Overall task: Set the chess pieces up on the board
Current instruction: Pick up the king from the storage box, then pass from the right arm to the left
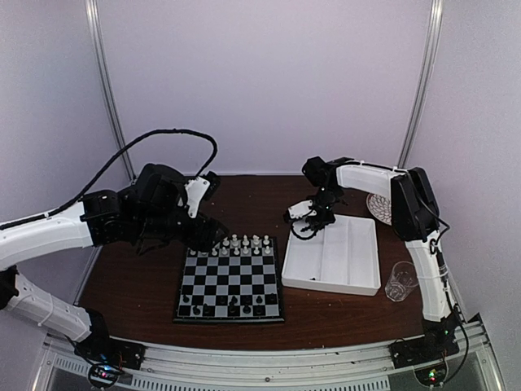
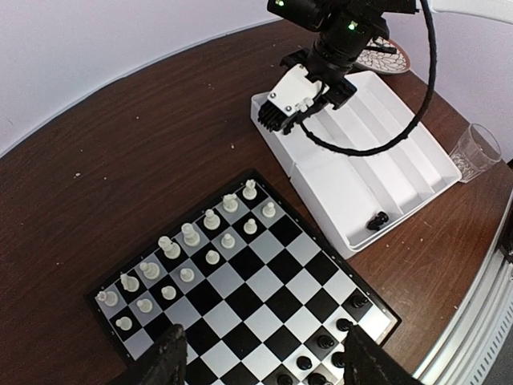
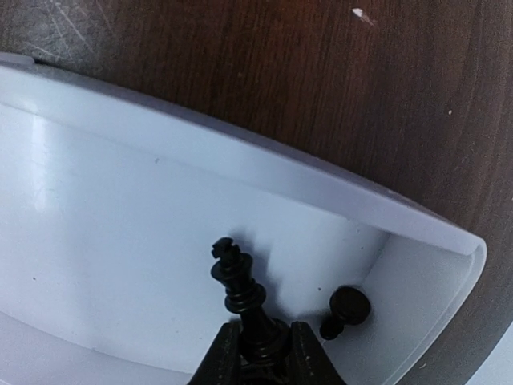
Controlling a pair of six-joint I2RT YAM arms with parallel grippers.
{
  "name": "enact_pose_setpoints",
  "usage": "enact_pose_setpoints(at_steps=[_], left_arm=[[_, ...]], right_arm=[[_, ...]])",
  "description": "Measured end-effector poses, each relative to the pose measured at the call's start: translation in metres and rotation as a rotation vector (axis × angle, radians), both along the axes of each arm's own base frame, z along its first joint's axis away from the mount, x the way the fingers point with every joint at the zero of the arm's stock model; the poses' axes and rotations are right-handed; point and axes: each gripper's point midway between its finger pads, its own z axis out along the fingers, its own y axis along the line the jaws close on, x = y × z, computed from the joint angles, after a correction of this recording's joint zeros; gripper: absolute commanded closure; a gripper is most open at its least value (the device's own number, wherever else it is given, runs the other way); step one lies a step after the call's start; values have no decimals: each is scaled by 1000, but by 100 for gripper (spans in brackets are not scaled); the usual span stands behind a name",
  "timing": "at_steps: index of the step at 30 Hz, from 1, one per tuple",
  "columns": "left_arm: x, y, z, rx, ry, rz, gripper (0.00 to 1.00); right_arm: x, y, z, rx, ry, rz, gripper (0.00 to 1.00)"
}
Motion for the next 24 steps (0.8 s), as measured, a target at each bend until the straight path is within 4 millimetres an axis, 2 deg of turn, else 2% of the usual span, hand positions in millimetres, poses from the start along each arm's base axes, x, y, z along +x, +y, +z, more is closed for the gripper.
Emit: enact_pose_setpoints(at_steps=[6, 9, 12, 15, 20, 24], left_arm=[[2, -8, -8, 1, 17, -10, 33], [6, -14, -15, -8, 35, 3, 34], [13, -25, -24, -35, 63, 26, 36], [20, -41, -39, -58, 111, 42, 38], [29, -75, -64, -114, 207, 38, 42], [28, -104, -72, -172, 281, -13, 43]], right_arm=[[-8, 0, -1, 18, 22, -22, 87], [-23, -1, 1, 44, 65, -50, 87], [-43, 0, 11, 95, 124, -94, 87], [-61, 5, 37, 183, 162, -149, 87], [-85, 20, 107, 384, 190, -246, 87], [-98, 28, 139, 497, 234, -304, 87]])
